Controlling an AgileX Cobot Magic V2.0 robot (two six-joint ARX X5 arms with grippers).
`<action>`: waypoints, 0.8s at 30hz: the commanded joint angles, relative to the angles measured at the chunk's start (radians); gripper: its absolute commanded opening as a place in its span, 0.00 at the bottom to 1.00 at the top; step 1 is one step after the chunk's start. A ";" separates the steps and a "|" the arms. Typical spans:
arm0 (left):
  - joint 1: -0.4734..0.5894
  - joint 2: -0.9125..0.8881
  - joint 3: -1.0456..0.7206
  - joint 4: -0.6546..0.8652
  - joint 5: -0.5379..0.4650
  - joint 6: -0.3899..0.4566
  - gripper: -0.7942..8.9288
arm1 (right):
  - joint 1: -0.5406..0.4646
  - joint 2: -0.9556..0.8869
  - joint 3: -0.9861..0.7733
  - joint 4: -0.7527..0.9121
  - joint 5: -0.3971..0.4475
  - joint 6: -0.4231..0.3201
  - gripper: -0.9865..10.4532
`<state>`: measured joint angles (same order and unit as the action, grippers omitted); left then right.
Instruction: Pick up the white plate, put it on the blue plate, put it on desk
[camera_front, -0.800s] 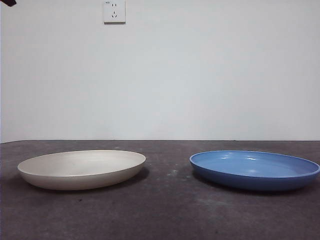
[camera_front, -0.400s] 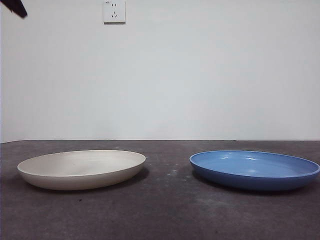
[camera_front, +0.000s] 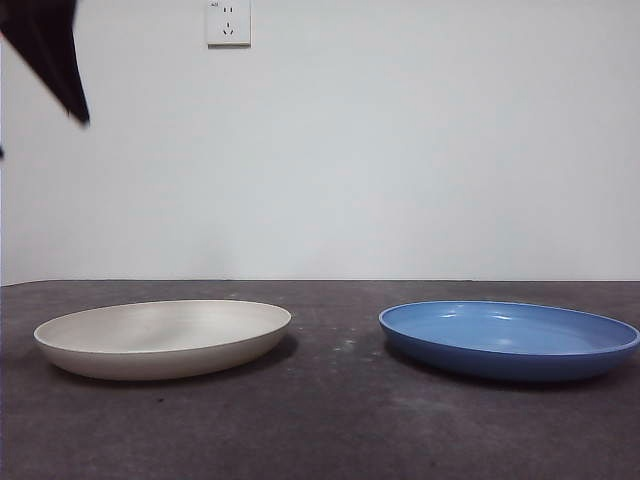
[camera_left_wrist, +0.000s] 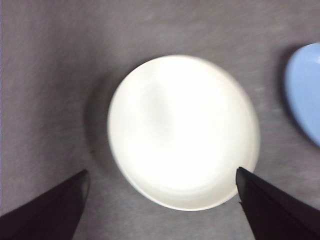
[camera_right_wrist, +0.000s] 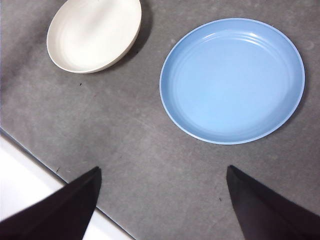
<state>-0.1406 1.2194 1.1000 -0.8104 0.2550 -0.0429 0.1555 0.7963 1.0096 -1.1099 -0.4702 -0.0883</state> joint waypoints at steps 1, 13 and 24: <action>-0.002 0.080 0.021 0.026 -0.015 0.001 0.56 | 0.002 0.006 0.019 0.010 -0.001 0.010 0.44; -0.002 0.341 0.021 0.169 -0.021 0.000 0.56 | 0.002 0.006 0.019 0.010 -0.001 0.010 0.44; -0.006 0.478 0.021 0.218 -0.071 -0.003 0.56 | 0.002 0.006 0.019 0.014 -0.001 0.010 0.44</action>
<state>-0.1429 1.6741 1.1007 -0.6006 0.1928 -0.0433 0.1555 0.7963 1.0096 -1.1084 -0.4702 -0.0883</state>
